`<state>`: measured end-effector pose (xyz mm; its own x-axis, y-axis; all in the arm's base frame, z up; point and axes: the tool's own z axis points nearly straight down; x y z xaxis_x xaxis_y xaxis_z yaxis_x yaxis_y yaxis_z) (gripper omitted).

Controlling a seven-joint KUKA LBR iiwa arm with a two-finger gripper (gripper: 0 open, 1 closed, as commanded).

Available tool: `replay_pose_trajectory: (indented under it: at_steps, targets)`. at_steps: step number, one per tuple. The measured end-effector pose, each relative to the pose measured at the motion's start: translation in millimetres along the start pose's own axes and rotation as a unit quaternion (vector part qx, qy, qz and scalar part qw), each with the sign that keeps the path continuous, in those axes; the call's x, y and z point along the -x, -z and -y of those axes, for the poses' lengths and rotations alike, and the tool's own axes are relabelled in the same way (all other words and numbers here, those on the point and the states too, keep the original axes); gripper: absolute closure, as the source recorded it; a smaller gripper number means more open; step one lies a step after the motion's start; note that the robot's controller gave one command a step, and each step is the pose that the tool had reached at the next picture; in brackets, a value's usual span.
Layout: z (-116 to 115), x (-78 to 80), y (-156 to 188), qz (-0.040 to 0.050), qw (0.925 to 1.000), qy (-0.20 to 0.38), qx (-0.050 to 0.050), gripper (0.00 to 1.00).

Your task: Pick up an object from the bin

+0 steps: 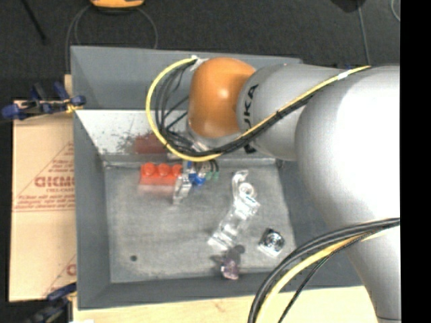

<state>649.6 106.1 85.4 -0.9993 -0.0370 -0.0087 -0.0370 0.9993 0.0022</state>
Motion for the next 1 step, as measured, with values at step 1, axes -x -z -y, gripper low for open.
replay_pose_trajectory:
  at_steps: [1]
  targets:
    - [7.4, 7.4, -8.5, -0.0039, 0.9999, 0.015, 0.001, 0.00]
